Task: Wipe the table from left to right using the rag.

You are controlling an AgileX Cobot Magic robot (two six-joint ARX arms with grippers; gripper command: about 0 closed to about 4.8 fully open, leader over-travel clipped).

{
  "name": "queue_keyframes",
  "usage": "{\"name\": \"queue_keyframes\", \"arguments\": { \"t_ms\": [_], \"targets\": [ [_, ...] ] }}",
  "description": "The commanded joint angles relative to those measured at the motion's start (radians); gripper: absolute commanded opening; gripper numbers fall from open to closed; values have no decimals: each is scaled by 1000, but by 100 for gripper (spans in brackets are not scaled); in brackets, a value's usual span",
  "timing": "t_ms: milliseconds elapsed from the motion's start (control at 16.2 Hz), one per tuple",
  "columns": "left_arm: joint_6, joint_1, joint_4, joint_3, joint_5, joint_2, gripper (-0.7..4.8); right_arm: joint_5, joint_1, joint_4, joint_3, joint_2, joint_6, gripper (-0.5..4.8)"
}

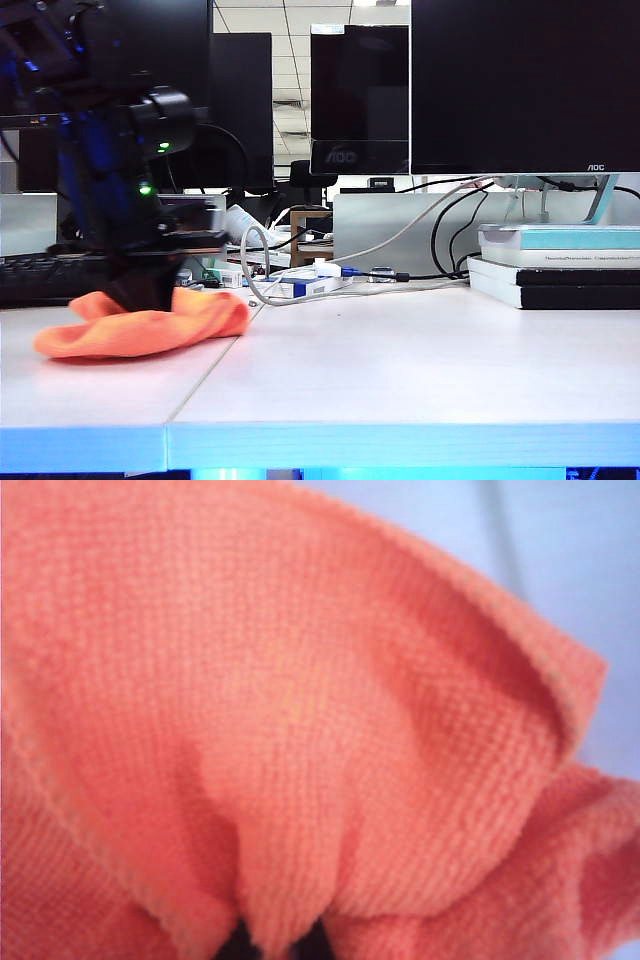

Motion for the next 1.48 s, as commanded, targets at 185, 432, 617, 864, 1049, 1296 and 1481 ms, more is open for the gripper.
{"name": "queue_keyframes", "arguments": {
  "t_ms": [185, 432, 617, 864, 1049, 1296, 1481],
  "targets": [
    [-61, -86, -56, -34, 77, 43, -6, 103, -1, -99, 37, -5, 45, -4],
    [-88, -122, -24, -33, 76, 43, -6, 128, -11, -153, 49, -4, 97, -4],
    [-106, -127, 6, -32, 77, 44, -6, 135, -12, -186, 49, -4, 105, -4],
    [-114, -137, -51, 74, 88, 113, -6, 134, -11, -191, 49, -5, 105, -4],
    [-111, -157, -71, 175, 106, 176, -6, 134, -11, -214, 51, -5, 105, -4],
    [-111, -199, -122, 305, 115, 256, -6, 135, -11, -258, 51, -6, 117, -4],
    [-111, -229, -127, 364, 121, 296, -6, 139, -11, -290, 51, -13, 129, -4]
  ]
}}
